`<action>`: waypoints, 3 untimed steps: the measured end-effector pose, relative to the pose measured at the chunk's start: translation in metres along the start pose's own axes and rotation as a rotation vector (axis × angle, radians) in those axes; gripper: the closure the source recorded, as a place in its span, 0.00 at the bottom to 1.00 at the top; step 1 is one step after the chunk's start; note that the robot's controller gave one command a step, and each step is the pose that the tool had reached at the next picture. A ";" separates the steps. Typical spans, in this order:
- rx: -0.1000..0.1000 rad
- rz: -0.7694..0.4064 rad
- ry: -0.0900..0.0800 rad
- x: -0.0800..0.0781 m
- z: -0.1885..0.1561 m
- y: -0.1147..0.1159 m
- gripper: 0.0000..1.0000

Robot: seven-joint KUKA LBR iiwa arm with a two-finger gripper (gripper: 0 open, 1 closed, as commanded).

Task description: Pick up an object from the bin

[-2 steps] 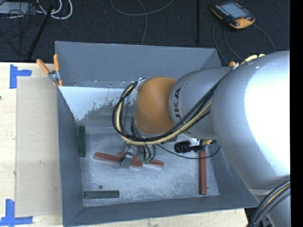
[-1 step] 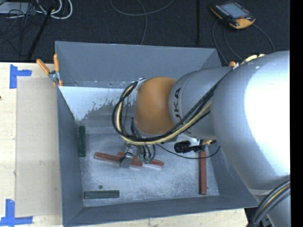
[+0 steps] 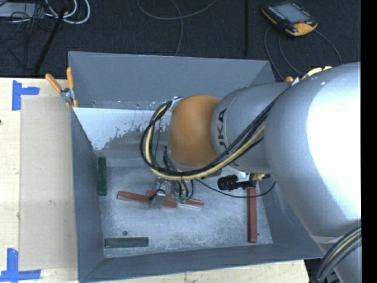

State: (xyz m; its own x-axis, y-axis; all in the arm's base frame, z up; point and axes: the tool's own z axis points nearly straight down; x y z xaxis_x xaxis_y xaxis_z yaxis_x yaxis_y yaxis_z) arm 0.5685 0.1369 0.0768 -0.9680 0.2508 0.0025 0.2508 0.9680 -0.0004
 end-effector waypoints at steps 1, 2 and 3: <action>0.000 0.000 -0.001 0.000 -0.013 0.000 1.00; 0.001 0.001 0.001 0.001 -0.024 -0.001 1.00; 0.001 0.001 0.001 0.001 -0.042 -0.001 1.00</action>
Offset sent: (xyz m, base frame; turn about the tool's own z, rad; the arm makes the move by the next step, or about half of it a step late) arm 0.0000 0.0001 0.0773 0.0000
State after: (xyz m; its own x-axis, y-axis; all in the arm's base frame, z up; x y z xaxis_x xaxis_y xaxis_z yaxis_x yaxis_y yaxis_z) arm 0.5678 0.1361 0.1184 -0.9677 0.2520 0.0033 0.2520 0.9677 -0.0011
